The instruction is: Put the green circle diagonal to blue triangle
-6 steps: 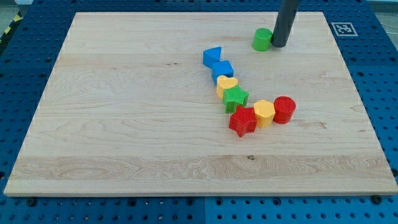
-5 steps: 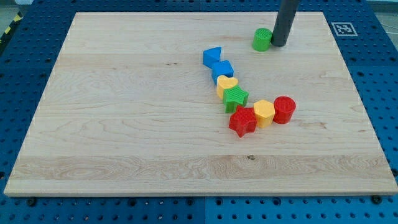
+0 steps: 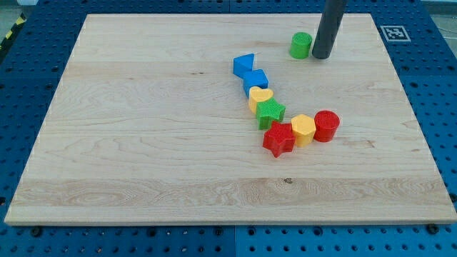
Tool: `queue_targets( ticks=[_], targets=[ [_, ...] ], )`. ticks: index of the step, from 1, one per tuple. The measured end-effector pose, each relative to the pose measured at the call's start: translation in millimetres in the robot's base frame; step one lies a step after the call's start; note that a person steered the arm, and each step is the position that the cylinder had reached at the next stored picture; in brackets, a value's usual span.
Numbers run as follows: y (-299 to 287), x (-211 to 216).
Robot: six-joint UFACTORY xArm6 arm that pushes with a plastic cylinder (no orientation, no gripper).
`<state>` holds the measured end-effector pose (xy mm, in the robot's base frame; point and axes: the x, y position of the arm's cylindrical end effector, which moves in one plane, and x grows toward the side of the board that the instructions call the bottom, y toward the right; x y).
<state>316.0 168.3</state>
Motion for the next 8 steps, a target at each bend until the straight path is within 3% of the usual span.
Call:
queue_targets(
  ticks=[3,5,6,8],
  targets=[
    [-34,-1],
    [-67,25],
    [-95,4],
    [-95,-9]
  ],
)
